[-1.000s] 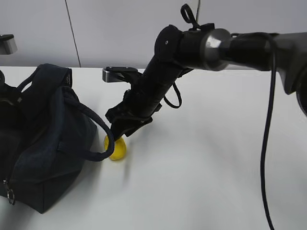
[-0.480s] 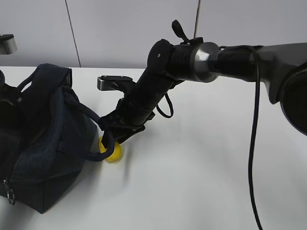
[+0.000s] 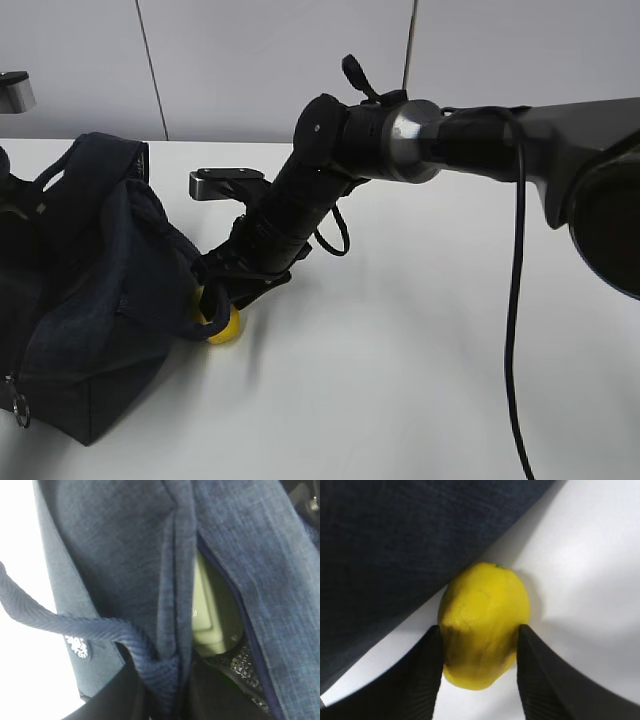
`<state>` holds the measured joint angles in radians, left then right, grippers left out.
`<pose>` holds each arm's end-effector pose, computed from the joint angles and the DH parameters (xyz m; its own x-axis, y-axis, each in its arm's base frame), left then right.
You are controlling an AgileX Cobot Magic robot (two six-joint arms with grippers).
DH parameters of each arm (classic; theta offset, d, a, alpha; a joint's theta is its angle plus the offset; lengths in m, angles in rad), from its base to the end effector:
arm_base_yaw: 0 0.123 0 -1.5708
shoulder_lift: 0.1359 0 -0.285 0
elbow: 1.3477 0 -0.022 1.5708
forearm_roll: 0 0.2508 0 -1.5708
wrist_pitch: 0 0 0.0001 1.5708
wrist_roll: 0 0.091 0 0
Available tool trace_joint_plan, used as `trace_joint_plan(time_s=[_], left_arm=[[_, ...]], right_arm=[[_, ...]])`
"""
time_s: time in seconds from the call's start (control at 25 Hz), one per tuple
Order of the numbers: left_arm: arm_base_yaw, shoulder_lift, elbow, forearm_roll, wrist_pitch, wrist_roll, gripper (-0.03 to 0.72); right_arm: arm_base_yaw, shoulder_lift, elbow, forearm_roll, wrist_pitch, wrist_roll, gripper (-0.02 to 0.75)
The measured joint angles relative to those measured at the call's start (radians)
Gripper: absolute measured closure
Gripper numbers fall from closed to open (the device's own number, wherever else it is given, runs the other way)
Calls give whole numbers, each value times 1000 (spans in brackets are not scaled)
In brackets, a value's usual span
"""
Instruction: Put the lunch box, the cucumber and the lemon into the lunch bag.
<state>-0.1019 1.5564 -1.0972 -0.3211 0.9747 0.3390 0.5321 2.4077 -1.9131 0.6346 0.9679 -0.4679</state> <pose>0.2937 -0.0539 0.2501 -0.9278 0.2441 -0.2821 0.3085 0.9272 -0.2123 0.4065 0.2909 0.1284 -0.7801 -0.5326 -0.3284 -0.6252 0.6420 0.4439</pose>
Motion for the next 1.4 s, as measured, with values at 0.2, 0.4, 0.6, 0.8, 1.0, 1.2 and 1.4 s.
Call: trace_joint_plan(time_s=[0.2,0.4,0.6,0.8,1.0,1.2,1.4], left_arm=[[0,0,0,0,-2,0,597],[0,0,0,2,-2,0,596],[0,0,0,2,-2,0,596],[0,0,0,2,-4,0,596],[0,0,0,2,-4,0,596],[0,0,0,2,-4,0,596],[0,0,0,2,-4,0,596]], right_arm=[[2,8,-8,10,4,0,388],[2,8,-8,15,17,0,508],[2,8,-13,-19,30,25,594],[0,-20,-16,-196,63,135,598],[-47,-56,-14,-352,70,211,601],[-89,-108,-6,-372,70,208,603],[-89,-180,-22,-245,83,140,607]])
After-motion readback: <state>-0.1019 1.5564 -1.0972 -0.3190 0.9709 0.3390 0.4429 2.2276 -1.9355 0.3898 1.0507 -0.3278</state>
